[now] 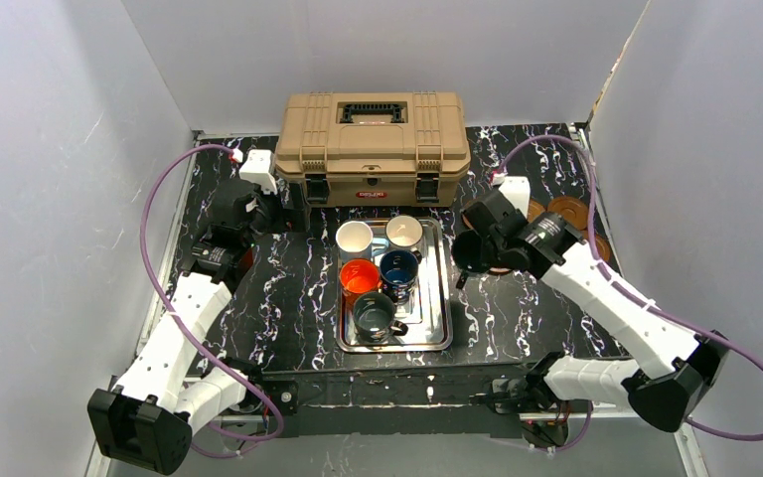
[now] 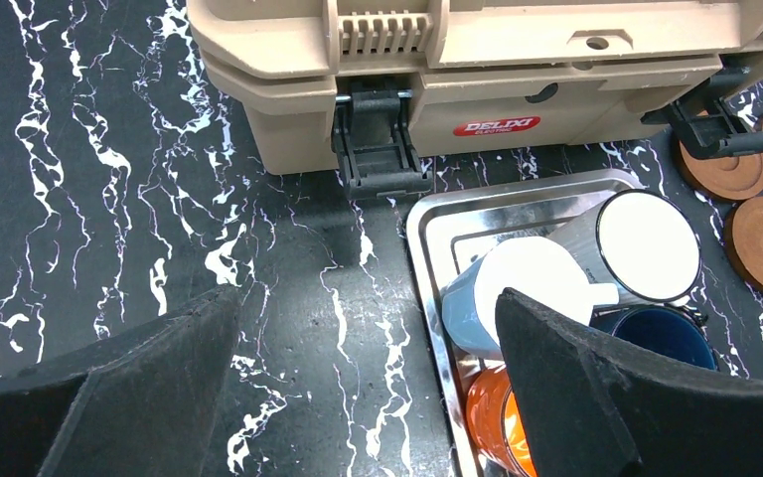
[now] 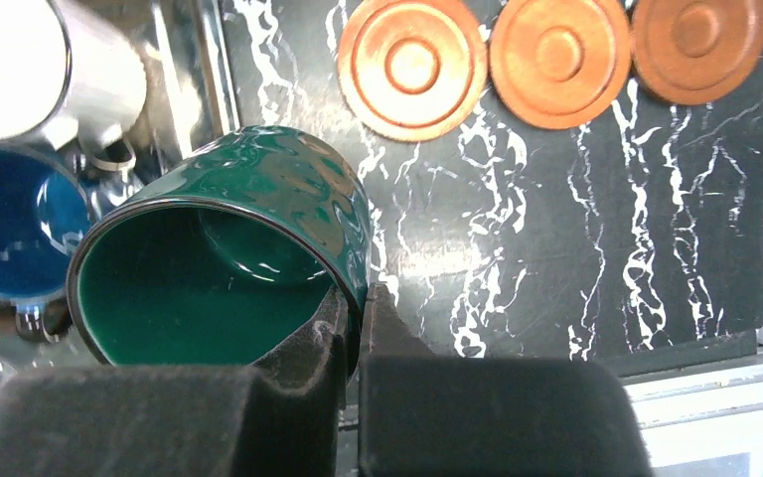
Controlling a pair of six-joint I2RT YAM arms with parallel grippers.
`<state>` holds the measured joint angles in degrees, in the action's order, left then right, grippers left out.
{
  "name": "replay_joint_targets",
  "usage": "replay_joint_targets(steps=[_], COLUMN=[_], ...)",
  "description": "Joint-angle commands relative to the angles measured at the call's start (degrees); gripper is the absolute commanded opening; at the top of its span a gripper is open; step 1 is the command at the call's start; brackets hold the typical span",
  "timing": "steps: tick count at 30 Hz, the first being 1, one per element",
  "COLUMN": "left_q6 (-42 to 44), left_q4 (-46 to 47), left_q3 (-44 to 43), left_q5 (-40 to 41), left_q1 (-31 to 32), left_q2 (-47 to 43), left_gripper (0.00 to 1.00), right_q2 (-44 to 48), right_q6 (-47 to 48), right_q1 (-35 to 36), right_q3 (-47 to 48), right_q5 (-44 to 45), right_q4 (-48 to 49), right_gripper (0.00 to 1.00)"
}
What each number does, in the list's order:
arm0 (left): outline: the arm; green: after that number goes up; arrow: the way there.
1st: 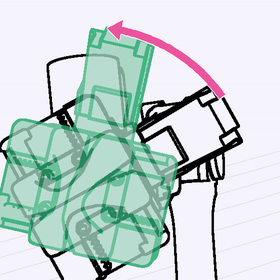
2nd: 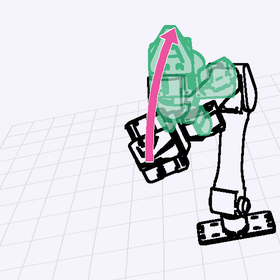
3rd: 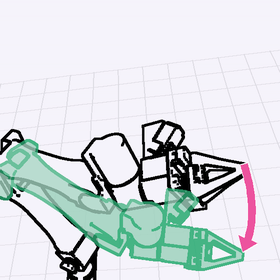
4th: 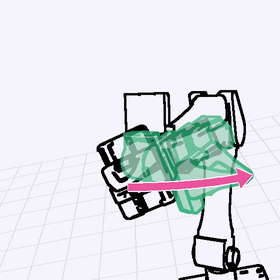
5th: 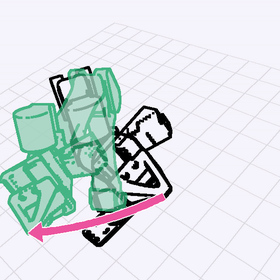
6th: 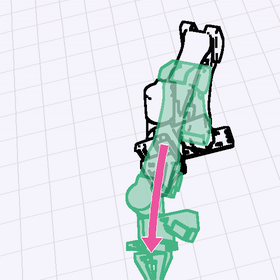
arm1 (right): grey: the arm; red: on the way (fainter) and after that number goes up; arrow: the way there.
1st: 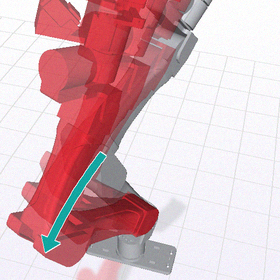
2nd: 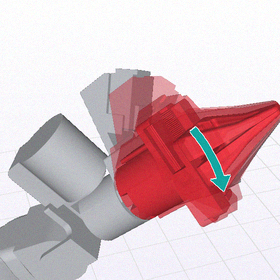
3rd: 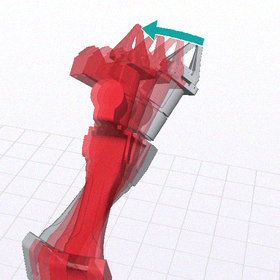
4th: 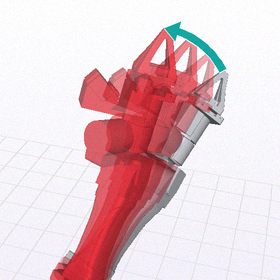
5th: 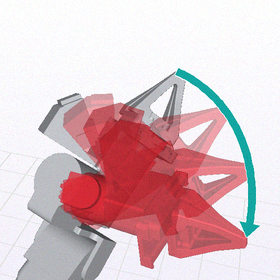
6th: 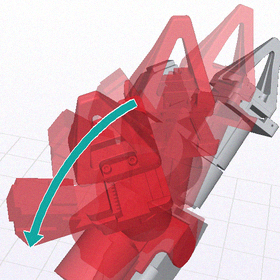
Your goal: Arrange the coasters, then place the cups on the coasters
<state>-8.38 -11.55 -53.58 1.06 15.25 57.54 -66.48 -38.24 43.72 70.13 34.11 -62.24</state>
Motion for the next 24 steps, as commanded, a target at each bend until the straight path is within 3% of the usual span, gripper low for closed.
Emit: replay_joint_targets(steps=[1, 9, 24], left_q6=[-0.19, 0.31, 0.71], left_q4=[0.23, -0.01, -0.14], left_q3=[0.23, 0.06, -0.29], left_q5=[0.63, 1.51, 1.67], left_q1=[0.22, 0.21, 0.22], left_q2=[-2.13, -3.6, -4.1], left_gripper=[0.98, 0.98, 0.98], right_q2=[-4.17, -11.39, -26.68], right_q6=[0.28, 6.37, 9.94], right_q1=[-6.03, -24.92, -32.06], right_q3=[6.56, 6.55, 10.8], right_q5=[4.61, -15.01, -18.72], right_q4=[1.71, 14.32, 24.9], right_gripper=[0.01, 0.01, 0.01])
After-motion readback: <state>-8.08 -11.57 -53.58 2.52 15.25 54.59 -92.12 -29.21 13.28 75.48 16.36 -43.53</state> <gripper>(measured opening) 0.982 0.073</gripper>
